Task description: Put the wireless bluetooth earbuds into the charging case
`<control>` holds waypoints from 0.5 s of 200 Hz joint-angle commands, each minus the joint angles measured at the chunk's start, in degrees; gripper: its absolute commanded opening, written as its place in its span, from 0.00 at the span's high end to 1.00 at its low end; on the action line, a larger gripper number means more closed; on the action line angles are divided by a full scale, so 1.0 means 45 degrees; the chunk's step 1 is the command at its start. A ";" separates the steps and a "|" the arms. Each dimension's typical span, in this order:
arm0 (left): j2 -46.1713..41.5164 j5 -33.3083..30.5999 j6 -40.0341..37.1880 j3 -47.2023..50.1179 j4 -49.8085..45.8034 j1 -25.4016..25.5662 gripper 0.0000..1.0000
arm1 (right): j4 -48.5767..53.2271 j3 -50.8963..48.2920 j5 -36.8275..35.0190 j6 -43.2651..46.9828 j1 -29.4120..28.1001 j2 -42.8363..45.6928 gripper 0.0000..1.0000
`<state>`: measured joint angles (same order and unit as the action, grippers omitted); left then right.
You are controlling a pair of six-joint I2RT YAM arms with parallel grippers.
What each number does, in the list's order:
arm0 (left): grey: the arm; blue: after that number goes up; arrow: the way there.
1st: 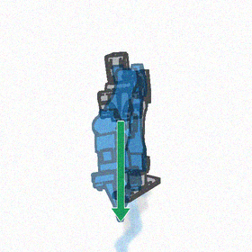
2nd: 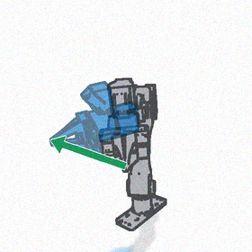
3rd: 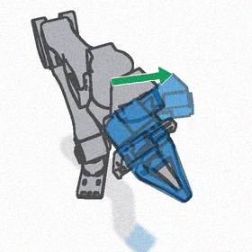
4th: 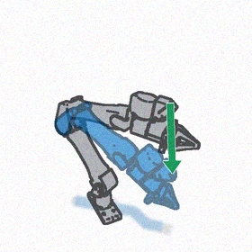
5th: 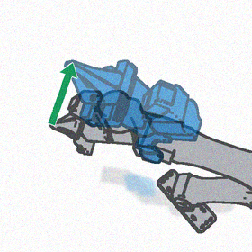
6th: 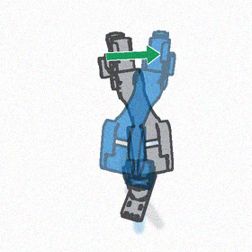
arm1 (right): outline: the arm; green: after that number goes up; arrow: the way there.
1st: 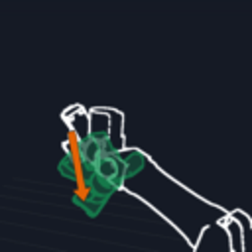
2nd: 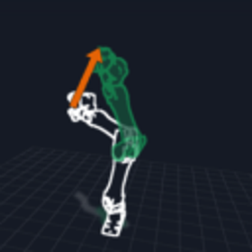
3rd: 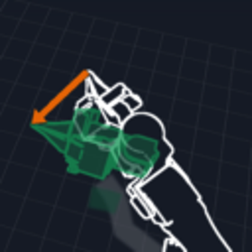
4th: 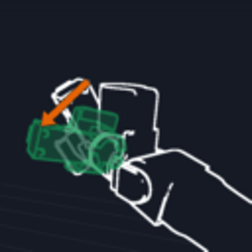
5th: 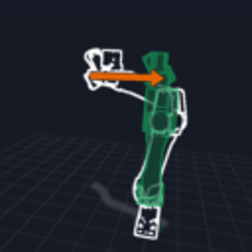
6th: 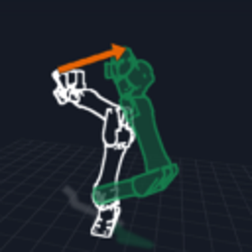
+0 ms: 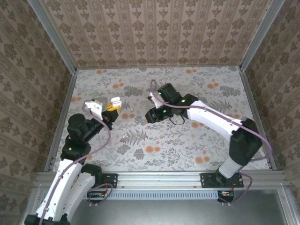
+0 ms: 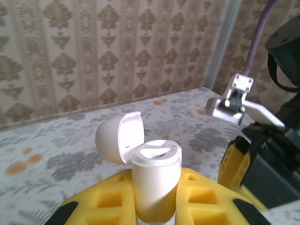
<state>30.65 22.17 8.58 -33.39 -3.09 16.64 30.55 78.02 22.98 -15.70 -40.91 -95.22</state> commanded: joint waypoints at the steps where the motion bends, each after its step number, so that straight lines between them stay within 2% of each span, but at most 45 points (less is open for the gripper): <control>1: -0.1156 -0.1049 0.0205 0.0101 -0.1593 -0.0327 1.00 | 0.0132 0.1098 -0.0475 0.0797 -0.0579 -0.1379 0.60; 44: -0.3433 -0.2486 -0.0069 -0.0284 -0.3423 -0.0449 1.00 | 0.0770 0.3637 -0.0355 0.1126 -0.1809 -0.4303 0.60; 100: -0.4306 -0.2733 0.0047 -0.0860 -0.4808 -0.0456 1.00 | 0.2855 0.7151 -0.1184 0.2215 -0.3139 -0.7234 0.59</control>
<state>12.91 11.68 8.60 -34.54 -21.10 14.92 36.75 104.36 20.36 -9.19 -53.17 -123.81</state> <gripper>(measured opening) 0.168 0.406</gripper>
